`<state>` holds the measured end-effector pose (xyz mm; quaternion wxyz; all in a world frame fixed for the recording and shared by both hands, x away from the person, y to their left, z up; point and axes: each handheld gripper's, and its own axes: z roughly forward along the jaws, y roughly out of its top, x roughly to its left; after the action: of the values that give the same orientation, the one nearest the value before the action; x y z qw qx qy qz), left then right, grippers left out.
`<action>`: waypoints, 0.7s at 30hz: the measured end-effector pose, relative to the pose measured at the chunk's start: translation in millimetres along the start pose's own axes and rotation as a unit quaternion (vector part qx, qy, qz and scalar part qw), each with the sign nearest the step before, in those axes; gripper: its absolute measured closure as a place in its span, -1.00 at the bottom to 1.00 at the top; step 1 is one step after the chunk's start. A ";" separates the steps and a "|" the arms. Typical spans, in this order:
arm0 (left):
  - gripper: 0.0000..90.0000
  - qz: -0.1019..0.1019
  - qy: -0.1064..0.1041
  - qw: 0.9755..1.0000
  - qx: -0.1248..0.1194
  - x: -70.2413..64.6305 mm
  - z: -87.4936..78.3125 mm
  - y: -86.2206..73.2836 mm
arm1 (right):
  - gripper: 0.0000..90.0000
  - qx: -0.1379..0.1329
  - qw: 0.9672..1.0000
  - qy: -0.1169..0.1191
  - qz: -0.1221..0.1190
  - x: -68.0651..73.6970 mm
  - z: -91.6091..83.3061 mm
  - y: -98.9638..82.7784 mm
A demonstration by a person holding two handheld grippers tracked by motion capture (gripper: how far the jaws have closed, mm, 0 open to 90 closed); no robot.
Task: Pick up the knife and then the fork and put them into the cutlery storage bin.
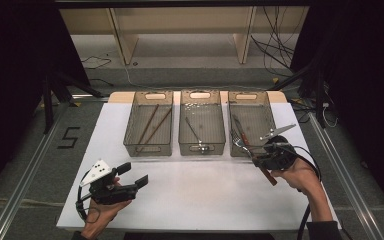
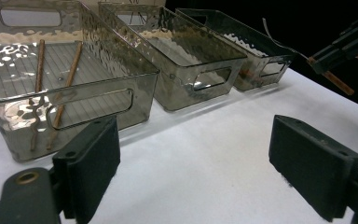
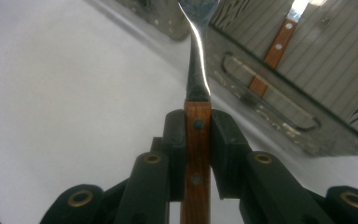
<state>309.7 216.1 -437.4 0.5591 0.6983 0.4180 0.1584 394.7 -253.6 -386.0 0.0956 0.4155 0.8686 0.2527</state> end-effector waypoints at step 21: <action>-0.65 0.002 -0.003 1.000 -0.003 -0.3 -0.2 0.6 | 0.73 -0.037 0.998 -0.028 0.051 -33.6 -5.6 41.5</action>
<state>309.7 216.1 -436.7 0.5620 0.6978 0.4149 0.1588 442.0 -259.6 -361.2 0.1221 0.4621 0.8334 0.2774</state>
